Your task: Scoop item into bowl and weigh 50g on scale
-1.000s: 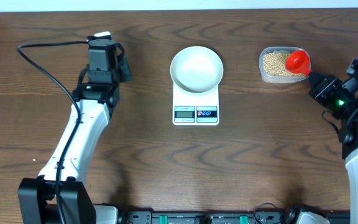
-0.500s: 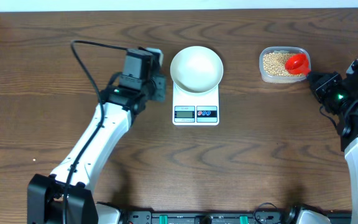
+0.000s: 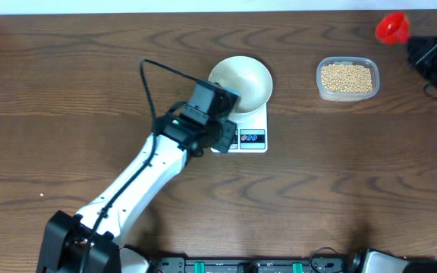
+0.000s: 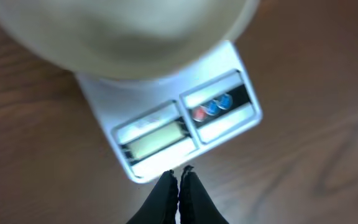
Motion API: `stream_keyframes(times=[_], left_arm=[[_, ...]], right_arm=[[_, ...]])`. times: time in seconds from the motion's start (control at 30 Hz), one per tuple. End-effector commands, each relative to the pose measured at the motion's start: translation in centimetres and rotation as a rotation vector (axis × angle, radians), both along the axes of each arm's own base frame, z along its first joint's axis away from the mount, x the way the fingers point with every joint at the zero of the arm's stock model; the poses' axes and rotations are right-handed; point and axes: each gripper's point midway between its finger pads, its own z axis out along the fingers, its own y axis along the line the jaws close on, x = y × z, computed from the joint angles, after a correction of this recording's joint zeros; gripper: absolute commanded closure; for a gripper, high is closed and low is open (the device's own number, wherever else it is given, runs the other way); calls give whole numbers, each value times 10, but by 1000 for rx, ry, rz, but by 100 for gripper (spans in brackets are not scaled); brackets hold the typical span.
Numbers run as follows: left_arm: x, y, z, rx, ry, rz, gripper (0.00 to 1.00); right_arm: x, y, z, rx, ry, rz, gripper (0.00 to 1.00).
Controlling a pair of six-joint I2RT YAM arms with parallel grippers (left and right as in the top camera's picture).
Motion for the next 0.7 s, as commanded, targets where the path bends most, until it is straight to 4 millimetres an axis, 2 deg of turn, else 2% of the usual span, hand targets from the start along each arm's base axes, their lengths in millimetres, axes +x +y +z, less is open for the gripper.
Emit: stream_keyframes(times=[0.0, 0.13, 0.23, 0.5, 0.67], left_arm=[[-16, -20, 3, -13, 13, -79, 93], [-26, -35, 0, -15, 21, -115, 93], [-28, -43, -10, -7, 34, -125, 93], [-6, -60, -29, -31, 7, -89, 93], [-5, -60, -48, -7, 44, -86, 93]], right_arm=[[12, -5, 11, -103, -20, 45, 98], [19, -8, 14, -122, -27, 54, 98], [18, -8, 14, -125, -26, 56, 99], [17, -7, 12, -128, -21, 61, 99], [17, -6, 13, -126, -21, 63, 99]])
